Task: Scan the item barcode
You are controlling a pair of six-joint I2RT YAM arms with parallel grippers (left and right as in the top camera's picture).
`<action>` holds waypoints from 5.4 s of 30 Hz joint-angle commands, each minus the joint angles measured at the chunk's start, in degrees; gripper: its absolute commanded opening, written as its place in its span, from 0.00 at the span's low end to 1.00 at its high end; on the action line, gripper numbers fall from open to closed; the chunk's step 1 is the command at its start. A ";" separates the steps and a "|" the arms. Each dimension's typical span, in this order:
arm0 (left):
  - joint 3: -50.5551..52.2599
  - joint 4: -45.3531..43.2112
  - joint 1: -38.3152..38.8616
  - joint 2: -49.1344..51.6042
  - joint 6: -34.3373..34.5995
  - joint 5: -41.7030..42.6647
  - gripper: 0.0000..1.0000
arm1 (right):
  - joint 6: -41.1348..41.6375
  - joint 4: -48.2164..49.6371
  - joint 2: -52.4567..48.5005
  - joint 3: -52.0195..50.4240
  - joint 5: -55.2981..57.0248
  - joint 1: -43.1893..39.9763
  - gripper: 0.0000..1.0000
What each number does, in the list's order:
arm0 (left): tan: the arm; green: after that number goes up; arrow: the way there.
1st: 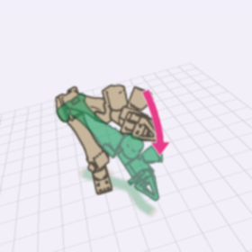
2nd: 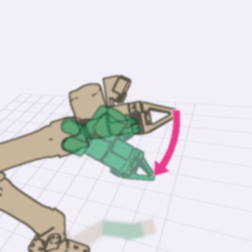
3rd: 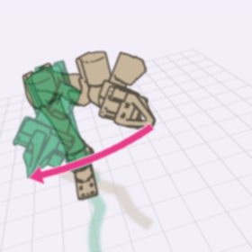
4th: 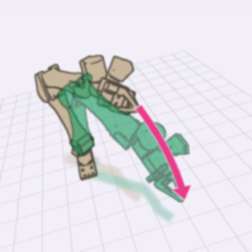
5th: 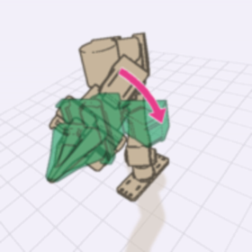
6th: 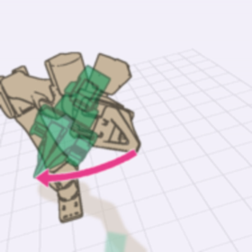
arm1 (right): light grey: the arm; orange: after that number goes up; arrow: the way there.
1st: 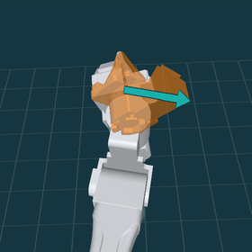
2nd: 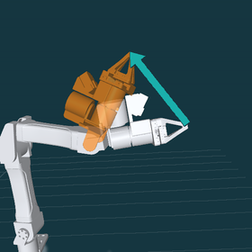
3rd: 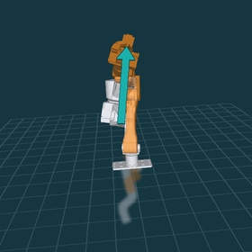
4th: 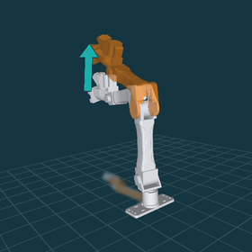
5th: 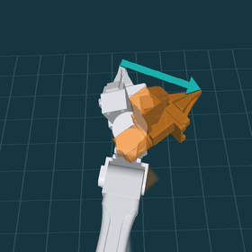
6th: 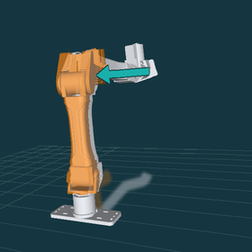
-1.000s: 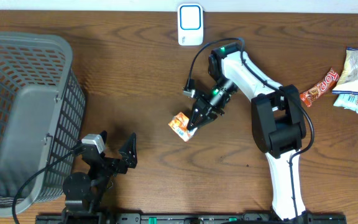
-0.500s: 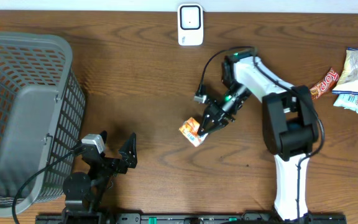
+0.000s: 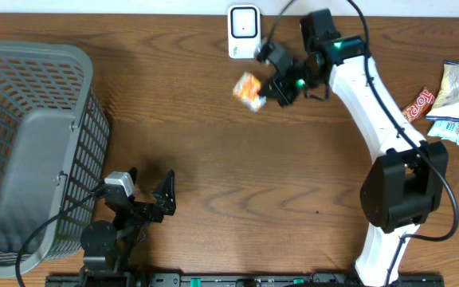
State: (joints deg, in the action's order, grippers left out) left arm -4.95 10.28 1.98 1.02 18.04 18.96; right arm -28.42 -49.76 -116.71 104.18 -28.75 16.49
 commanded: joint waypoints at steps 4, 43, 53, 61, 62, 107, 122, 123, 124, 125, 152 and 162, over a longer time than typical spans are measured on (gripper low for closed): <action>0.76 0.39 0.15 -0.02 0.28 -0.37 0.98 | 2.45 20.35 -5.60 0.28 30.29 3.58 0.01; 0.76 0.39 0.13 -0.02 0.28 -0.37 0.98 | -9.92 54.31 -22.84 8.70 45.38 7.56 0.01; 0.76 0.39 0.15 -0.02 0.28 -0.35 0.98 | -13.68 55.34 -24.26 8.63 45.33 7.56 0.01; 0.76 0.39 0.13 -0.02 0.28 -0.37 0.98 | -19.45 55.65 -25.33 8.63 45.35 7.54 0.01; 0.76 0.39 0.13 -0.02 0.28 -0.37 0.98 | -19.45 55.93 -25.40 8.63 45.35 7.54 0.01; 0.76 0.39 0.15 -0.02 0.28 -0.35 0.98 | 23.15 4.44 -15.67 7.58 56.22 -27.96 0.99; 0.76 0.39 0.15 -0.02 0.28 -0.37 0.98 | 24.81 -1.92 18.43 7.58 26.43 -26.91 0.99; 0.76 0.39 0.15 -0.02 0.28 -0.37 0.98 | 24.81 -3.21 21.79 7.58 24.79 -26.88 0.99; 0.76 0.39 0.15 -0.02 0.28 -0.35 0.98 | 24.83 -4.55 24.65 7.58 23.56 -26.88 0.99; 0.76 0.39 0.13 -0.02 0.28 -0.37 0.98 | 24.76 -5.84 27.45 7.58 22.93 -26.88 0.99; 0.76 0.39 0.15 -0.02 0.28 -0.35 0.98 | 24.52 -21.70 79.62 -3.50 26.73 -26.88 0.99; 0.76 0.39 0.15 -0.02 0.28 -0.35 0.98 | 25.20 -0.61 99.95 -37.42 26.69 -22.71 0.99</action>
State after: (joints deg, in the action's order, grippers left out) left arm -4.95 10.24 2.00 1.02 18.04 18.96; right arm -4.08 -54.22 -21.15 75.02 -2.79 -8.14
